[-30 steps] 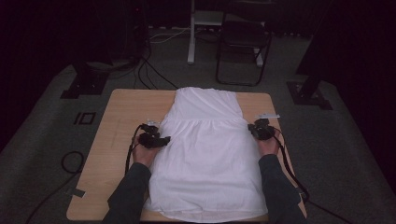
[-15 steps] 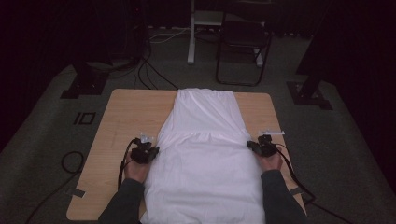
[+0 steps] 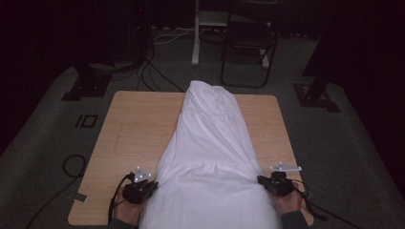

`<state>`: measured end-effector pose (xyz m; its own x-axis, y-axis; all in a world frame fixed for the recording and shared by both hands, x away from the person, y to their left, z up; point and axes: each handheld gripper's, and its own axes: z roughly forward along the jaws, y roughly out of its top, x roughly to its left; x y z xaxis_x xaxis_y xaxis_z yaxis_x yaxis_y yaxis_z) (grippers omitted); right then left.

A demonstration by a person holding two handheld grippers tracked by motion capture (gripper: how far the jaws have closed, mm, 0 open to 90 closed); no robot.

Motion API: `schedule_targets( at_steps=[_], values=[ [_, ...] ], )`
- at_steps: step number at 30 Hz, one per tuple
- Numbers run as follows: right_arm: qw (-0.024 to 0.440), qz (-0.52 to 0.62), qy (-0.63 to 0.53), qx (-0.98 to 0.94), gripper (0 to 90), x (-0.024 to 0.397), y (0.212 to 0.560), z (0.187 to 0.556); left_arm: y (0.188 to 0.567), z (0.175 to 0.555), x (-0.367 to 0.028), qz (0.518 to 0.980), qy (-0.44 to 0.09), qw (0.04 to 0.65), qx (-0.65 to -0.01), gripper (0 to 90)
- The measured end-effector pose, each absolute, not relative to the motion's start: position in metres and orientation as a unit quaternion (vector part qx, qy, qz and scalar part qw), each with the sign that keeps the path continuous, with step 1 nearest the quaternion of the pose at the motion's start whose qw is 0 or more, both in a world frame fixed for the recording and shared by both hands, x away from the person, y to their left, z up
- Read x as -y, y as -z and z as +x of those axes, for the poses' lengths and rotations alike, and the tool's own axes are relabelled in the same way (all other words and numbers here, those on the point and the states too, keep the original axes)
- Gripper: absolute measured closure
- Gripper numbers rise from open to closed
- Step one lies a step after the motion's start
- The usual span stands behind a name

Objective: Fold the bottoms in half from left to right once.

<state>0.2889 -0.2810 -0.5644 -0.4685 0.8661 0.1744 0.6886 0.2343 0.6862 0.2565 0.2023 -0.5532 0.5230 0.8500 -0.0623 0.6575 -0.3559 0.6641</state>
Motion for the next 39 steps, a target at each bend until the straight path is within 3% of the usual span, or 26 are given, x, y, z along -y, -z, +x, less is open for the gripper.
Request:
schedule_targets(
  at_steps=[2, 3, 5, 7, 11, 16, 19, 20, 22, 29, 39],
  values=[
    [0.117, 0.502, -0.358, -0.778, 86.7, 0.282, 0.563, 0.286, 0.552, 0.255, -0.203, 0.809, -0.158, 0.338, -0.454, 81.4],
    [0.119, 0.481, -0.365, -0.788, 64.2, 0.282, 0.559, 0.287, 0.549, 0.260, -0.205, 0.800, -0.166, 0.355, -0.455, 59.2],
    [0.125, 0.473, -0.379, -0.786, 54.6, 0.281, 0.552, 0.296, 0.540, 0.271, -0.209, 0.789, -0.181, 0.361, -0.463, 53.4],
    [0.139, 0.464, -0.393, -0.782, 53.4, 0.278, 0.543, 0.309, 0.527, 0.285, -0.211, 0.772, -0.211, 0.380, -0.464, 50.5],
    [0.149, 0.454, -0.400, -0.782, 52.4, 0.260, 0.531, 0.357, 0.516, 0.323, -0.208, 0.758, -0.221, 0.390, -0.475, 49.2],
    [0.117, 0.469, -0.387, -0.785, 49.8, 0.236, 0.540, 0.402, 0.524, 0.349, -0.198, 0.752, -0.208, 0.391, -0.487, 49.3],
    [0.109, 0.470, -0.377, -0.791, 50.2, 0.227, 0.543, 0.407, 0.533, 0.350, -0.191, 0.770, -0.205, 0.373, -0.476, 49.1],
    [0.091, 0.468, -0.364, -0.800, 70.9, 0.223, 0.546, 0.409, 0.536, 0.350, -0.190, 0.772, -0.207, 0.368, -0.475, 48.5],
    [0.106, 0.458, -0.353, -0.809, 87.7, 0.222, 0.541, 0.404, 0.537, 0.349, -0.188, 0.775, -0.205, 0.365, -0.475, 48.6],
    [0.243, 0.460, -0.383, -0.763, 88.8, 0.253, 0.496, 0.379, 0.528, 0.350, -0.187, 0.772, -0.209, 0.368, -0.475, 48.7],
    [0.180, 0.506, -0.355, -0.765, 87.8, 0.263, 0.560, 0.404, 0.547, 0.388, -0.147, 0.799, -0.186, 0.334, -0.464, 46.1]
  ],
)
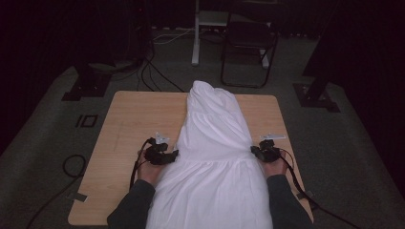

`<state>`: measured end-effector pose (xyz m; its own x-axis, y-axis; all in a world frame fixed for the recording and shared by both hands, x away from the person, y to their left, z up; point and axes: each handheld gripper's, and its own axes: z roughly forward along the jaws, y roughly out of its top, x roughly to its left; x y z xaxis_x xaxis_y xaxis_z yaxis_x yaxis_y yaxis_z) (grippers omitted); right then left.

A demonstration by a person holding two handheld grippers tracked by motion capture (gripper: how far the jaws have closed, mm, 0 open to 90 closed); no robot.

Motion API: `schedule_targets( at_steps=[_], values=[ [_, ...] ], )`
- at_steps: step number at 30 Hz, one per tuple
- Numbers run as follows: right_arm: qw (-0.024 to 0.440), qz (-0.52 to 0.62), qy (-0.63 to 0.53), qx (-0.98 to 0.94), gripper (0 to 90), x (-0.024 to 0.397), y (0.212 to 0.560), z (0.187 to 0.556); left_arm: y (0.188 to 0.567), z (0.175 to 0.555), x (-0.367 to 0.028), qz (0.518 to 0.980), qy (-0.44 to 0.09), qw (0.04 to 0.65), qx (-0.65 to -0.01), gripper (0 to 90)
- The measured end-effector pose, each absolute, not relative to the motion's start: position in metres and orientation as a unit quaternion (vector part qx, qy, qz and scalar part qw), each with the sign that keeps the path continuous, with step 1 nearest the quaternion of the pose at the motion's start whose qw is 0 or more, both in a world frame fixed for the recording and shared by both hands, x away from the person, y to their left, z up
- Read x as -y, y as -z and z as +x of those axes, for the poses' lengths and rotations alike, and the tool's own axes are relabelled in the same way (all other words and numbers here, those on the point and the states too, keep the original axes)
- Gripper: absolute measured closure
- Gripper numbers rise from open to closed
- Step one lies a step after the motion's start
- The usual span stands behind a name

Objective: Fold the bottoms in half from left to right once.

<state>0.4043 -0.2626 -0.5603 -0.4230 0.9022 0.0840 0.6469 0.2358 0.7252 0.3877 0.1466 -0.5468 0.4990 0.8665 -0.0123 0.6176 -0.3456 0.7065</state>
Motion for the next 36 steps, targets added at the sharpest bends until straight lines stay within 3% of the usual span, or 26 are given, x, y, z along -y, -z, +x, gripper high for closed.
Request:
schedule_targets(
  at_steps=[1, 3, 6, 11, 22, 24, 25, 27, 30, 36],
  values=[
    [0.179, 0.506, -0.355, -0.765, 87.5, 0.263, 0.560, 0.404, 0.551, 0.390, -0.144, 0.801, -0.190, 0.325, -0.466, 48.3],
    [0.177, 0.505, -0.353, -0.767, 87.2, 0.263, 0.560, 0.402, 0.554, 0.390, -0.144, 0.798, -0.174, 0.342, -0.465, 62.2],
    [0.181, 0.503, -0.358, -0.765, 87.1, 0.264, 0.562, 0.395, 0.553, 0.381, -0.143, 0.807, -0.194, 0.332, -0.449, 81.0],
    [0.183, 0.491, -0.365, -0.770, 87.4, 0.263, 0.565, 0.373, 0.558, 0.348, -0.162, 0.796, -0.198, 0.346, -0.455, 86.3],
    [0.159, 0.468, -0.364, -0.789, 87.0, 0.258, 0.567, 0.280, 0.558, 0.263, -0.182, 0.814, -0.153, 0.346, -0.440, 85.0],
    [0.159, 0.469, -0.357, -0.792, 82.3, 0.257, 0.566, 0.269, 0.556, 0.260, -0.183, 0.814, -0.161, 0.349, -0.436, 73.5],
    [0.159, 0.467, -0.354, -0.795, 74.4, 0.257, 0.565, 0.267, 0.554, 0.262, -0.185, 0.808, -0.167, 0.359, -0.436, 65.8],
    [0.169, 0.462, -0.354, -0.796, 59.7, 0.256, 0.560, 0.267, 0.549, 0.272, -0.187, 0.801, -0.173, 0.365, -0.442, 60.0],
    [0.182, 0.468, -0.398, -0.768, 52.3, 0.261, 0.544, 0.279, 0.540, 0.292, -0.186, 0.796, -0.186, 0.371, -0.440, 56.2],
    [0.191, 0.436, -0.419, -0.773, 53.5, 0.244, 0.521, 0.344, 0.532, 0.335, -0.166, 0.791, -0.197, 0.378, -0.438, 53.6]
  ],
)
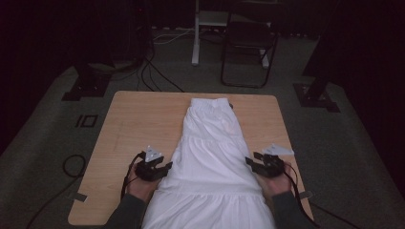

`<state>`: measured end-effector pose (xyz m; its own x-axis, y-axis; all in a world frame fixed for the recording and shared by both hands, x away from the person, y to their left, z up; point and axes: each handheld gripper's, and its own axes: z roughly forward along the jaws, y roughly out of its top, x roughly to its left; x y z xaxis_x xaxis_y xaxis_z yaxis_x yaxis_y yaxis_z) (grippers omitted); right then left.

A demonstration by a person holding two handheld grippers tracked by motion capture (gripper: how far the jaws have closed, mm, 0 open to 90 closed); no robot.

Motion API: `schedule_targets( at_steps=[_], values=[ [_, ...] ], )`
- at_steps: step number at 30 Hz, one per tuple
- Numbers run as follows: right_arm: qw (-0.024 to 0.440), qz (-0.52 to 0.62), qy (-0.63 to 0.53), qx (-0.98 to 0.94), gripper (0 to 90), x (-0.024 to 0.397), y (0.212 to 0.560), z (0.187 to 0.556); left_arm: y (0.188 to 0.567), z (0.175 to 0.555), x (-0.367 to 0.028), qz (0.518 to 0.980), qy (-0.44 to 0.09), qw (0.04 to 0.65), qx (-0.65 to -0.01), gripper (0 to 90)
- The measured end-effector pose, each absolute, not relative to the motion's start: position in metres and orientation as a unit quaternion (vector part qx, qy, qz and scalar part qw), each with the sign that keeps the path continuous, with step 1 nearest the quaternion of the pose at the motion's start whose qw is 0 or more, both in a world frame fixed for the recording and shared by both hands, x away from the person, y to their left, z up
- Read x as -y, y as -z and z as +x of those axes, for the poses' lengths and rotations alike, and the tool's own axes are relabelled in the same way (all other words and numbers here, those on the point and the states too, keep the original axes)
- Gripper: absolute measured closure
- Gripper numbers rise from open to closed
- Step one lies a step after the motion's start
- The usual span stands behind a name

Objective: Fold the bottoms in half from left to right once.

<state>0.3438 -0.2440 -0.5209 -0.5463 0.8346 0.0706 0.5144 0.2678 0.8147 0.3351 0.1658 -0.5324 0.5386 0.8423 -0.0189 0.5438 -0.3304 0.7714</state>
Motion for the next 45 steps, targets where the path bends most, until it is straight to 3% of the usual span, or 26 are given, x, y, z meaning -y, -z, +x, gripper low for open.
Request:
schedule_targets(
  at_steps=[8, 11, 13, 18, 27, 33, 38, 40, 43, 45],
  values=[
    [0.127, 0.438, -0.401, -0.795, 52.1, 0.202, 0.545, 0.431, 0.550, 0.342, -0.148, 0.803, -0.187, 0.366, -0.432, 50.8],
    [0.141, 0.420, -0.387, -0.809, 80.9, 0.195, 0.548, 0.433, 0.551, 0.341, -0.148, 0.803, -0.186, 0.366, -0.433, 50.4],
    [0.188, 0.421, -0.377, -0.803, 86.8, 0.196, 0.539, 0.428, 0.551, 0.340, -0.147, 0.802, -0.185, 0.367, -0.433, 50.2],
    [0.280, 0.460, -0.391, -0.746, 87.3, 0.226, 0.504, 0.425, 0.559, 0.338, -0.138, 0.811, -0.179, 0.357, -0.428, 50.0],
    [0.201, 0.493, -0.367, -0.763, 84.6, 0.234, 0.556, 0.445, 0.542, 0.354, -0.135, 0.812, -0.195, 0.354, -0.420, 49.3],
    [0.193, 0.499, -0.363, -0.763, 82.1, 0.232, 0.561, 0.447, 0.521, 0.398, -0.113, 0.811, -0.205, 0.366, -0.409, 46.8],
    [0.192, 0.503, -0.365, -0.760, 82.5, 0.232, 0.561, 0.447, 0.548, 0.433, -0.097, 0.820, -0.187, 0.330, -0.429, 46.3],
    [0.192, 0.502, -0.365, -0.760, 83.8, 0.232, 0.561, 0.446, 0.555, 0.432, -0.099, 0.813, -0.177, 0.349, -0.431, 50.0],
    [0.187, 0.503, -0.372, -0.758, 85.3, 0.233, 0.562, 0.442, 0.554, 0.423, -0.105, 0.812, -0.181, 0.350, -0.431, 75.1],
    [0.182, 0.500, -0.375, -0.759, 85.7, 0.232, 0.563, 0.436, 0.555, 0.414, -0.107, 0.813, -0.192, 0.348, -0.425, 81.6]
  ],
)
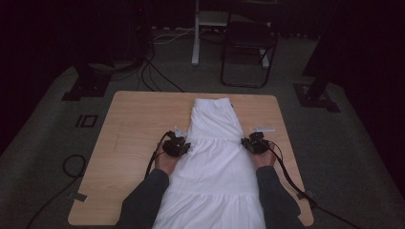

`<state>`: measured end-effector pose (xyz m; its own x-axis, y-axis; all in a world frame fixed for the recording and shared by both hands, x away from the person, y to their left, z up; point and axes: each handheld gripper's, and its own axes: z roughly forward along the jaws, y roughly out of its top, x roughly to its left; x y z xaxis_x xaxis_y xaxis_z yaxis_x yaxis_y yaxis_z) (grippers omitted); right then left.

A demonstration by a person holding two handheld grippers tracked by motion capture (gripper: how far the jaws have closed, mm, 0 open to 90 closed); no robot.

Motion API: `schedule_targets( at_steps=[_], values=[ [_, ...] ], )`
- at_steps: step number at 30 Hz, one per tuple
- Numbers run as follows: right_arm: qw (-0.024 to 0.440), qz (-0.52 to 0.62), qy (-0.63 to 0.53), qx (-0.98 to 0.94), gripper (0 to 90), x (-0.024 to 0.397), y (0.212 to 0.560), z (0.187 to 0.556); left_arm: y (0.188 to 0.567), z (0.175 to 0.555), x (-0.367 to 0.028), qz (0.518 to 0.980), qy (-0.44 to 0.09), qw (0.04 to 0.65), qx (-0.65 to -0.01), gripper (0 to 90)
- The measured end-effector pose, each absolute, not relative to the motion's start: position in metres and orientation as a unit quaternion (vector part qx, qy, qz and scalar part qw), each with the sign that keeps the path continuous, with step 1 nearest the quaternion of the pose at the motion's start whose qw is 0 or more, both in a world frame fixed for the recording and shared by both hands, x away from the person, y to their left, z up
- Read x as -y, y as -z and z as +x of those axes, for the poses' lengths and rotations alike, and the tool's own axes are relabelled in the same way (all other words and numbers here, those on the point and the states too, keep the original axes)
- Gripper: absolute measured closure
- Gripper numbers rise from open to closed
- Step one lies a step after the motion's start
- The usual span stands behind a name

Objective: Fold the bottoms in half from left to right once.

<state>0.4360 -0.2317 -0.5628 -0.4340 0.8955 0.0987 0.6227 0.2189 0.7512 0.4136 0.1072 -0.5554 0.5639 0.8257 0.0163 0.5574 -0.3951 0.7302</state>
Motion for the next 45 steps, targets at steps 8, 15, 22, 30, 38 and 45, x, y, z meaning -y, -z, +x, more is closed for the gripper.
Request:
schedule_targets(
  at_steps=[8, 15, 22, 30, 38, 45],
  values=[
    [0.155, 0.452, -0.370, -0.796, 85.8, 0.225, 0.563, 0.369, 0.559, 0.341, -0.130, 0.823, -0.199, 0.349, -0.402, 82.1],
    [0.101, 0.436, -0.372, -0.813, 86.8, 0.230, 0.562, 0.322, 0.560, 0.303, -0.139, 0.835, -0.176, 0.354, -0.382, 81.6],
    [0.144, 0.420, -0.425, -0.789, 71.7, 0.236, 0.521, 0.334, 0.561, 0.315, -0.140, 0.835, -0.161, 0.366, -0.377, 77.4],
    [0.129, 0.406, -0.444, -0.789, 63.8, 0.195, 0.502, 0.404, 0.563, 0.313, -0.140, 0.833, -0.168, 0.371, -0.375, 77.4],
    [0.052, 0.415, -0.406, -0.813, 72.9, 0.159, 0.544, 0.452, 0.564, 0.312, -0.140, 0.830, -0.171, 0.375, -0.375, 77.1],
    [0.219, 0.386, -0.407, -0.798, 88.3, 0.174, 0.494, 0.438, 0.562, 0.312, -0.139, 0.831, -0.174, 0.368, -0.379, 71.9]
  ],
)
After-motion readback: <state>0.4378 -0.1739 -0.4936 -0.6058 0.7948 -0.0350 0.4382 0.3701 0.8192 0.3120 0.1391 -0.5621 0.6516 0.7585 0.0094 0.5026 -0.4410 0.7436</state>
